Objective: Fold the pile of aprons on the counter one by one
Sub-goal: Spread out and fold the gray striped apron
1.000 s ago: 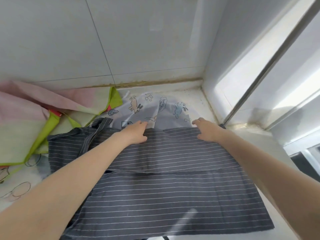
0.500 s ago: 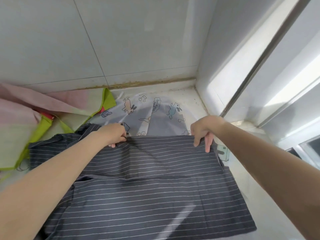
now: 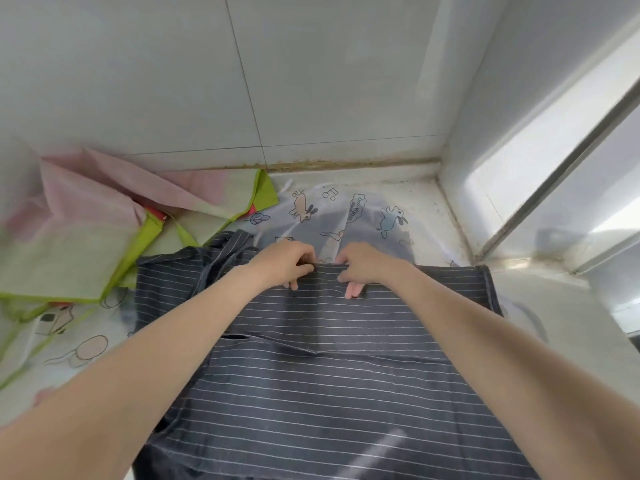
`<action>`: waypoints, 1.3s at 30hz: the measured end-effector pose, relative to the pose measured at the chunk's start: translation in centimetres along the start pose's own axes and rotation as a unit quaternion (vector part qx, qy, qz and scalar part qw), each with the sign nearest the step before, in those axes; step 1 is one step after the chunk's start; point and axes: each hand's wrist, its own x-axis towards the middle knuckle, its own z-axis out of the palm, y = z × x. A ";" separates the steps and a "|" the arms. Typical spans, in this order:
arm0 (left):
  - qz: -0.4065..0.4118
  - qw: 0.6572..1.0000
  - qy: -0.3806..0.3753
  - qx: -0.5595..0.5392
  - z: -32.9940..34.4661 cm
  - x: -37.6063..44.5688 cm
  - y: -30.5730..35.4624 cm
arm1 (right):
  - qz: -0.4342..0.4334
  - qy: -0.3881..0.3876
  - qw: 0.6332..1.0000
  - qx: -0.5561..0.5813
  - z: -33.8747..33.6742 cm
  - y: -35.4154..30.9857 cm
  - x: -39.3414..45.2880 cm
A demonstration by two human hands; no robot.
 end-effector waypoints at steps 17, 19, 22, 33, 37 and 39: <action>-0.203 0.973 -0.014 0.106 -6.3 -6.4 -10.4 | 0.003 0.003 0.975 -0.220 2.0 -8.5 5.1; -0.225 0.962 -0.052 0.144 -7.0 -7.5 -11.5 | 0.027 0.026 0.964 -0.262 1.7 -8.1 5.2; -0.276 0.946 -0.086 0.145 -7.8 -9.3 -13.1 | 0.047 0.040 0.946 -0.318 1.0 -8.3 4.4; -0.033 0.941 0.168 -0.293 -10.1 -11.9 -9.3 | -0.184 -0.051 0.965 0.180 1.3 -19.3 1.5; -0.047 0.934 0.014 -0.355 -8.7 -13.4 -9.3 | -0.191 -0.111 0.965 0.140 -0.7 -17.7 0.3; -0.070 0.950 -0.076 -0.295 -8.1 -13.2 -8.2 | -0.186 -0.083 0.968 0.146 -1.2 -17.2 0.0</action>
